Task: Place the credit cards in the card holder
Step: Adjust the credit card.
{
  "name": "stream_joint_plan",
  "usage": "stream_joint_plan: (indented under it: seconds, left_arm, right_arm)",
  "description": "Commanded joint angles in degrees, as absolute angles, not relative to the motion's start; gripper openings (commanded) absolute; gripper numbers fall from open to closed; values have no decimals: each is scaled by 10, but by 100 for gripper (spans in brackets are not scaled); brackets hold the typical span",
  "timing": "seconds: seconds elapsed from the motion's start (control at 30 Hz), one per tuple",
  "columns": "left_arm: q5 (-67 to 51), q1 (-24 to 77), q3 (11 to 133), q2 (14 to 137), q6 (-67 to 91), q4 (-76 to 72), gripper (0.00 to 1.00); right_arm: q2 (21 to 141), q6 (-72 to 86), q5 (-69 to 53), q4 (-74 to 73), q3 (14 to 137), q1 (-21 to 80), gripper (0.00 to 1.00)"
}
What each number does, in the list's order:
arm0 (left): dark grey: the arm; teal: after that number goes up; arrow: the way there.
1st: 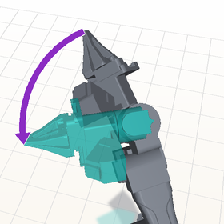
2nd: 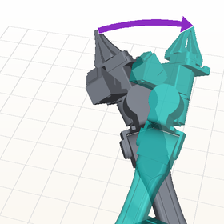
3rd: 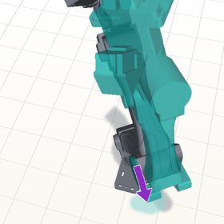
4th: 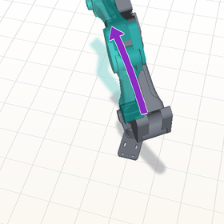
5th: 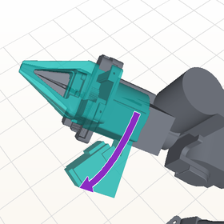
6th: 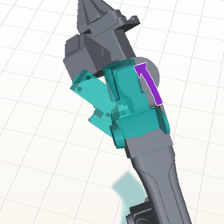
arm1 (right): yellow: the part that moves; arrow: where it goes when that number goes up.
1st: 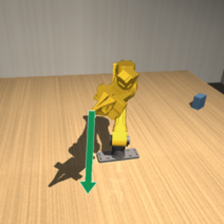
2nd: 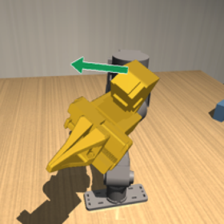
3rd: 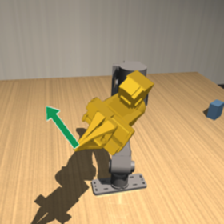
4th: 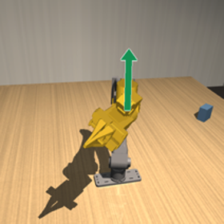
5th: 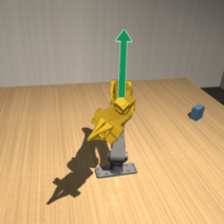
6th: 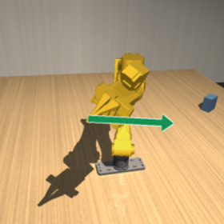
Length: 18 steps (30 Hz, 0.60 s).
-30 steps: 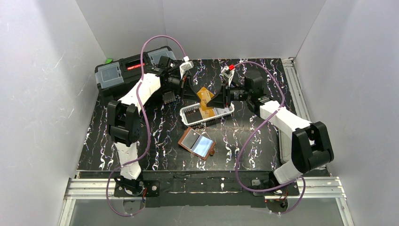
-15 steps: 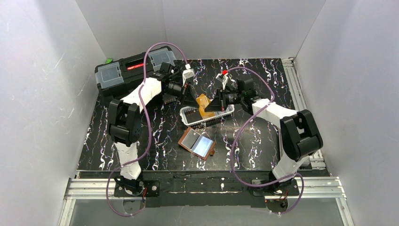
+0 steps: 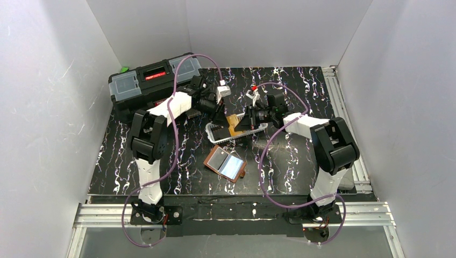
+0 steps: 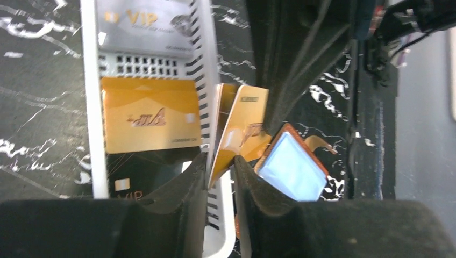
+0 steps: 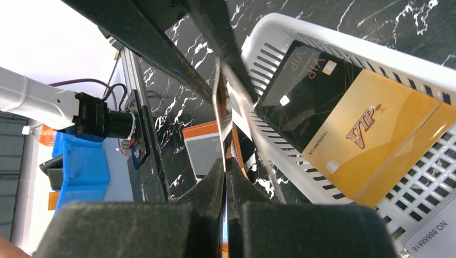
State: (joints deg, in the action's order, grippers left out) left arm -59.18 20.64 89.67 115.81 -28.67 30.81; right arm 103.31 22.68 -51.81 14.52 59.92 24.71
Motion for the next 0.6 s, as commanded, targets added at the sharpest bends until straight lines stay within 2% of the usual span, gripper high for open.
stream_joint_plan:
  seconds: [0.0,0.17,0.23,0.27,0.4,0.5,0.57]
  left_arm:
    - [-481,215,891,1174,-288,274,31]
    - [-449,217,874,1140,-283,273,59]
    - [-443,215,862,1115,-283,273,76]
    - [-443,215,855,1092,-283,276,96]
    - [-404,213,843,999,-297,284,99]
    - [-484,222,779,798,-405,326,100]
    - [-519,259,685,646,-610,444,100]
  right_arm:
    - [1026,239,-560,161,631,252,1]
    - [1013,220,-547,118,643,252,1]
    - [1003,218,-542,106,645,252,1]
    - [993,219,-539,101,644,252,1]
    - [927,215,-504,58,636,252,1]
    - [809,156,-420,-81,626,277,1]
    - [753,197,-379,-146,604,293,1]
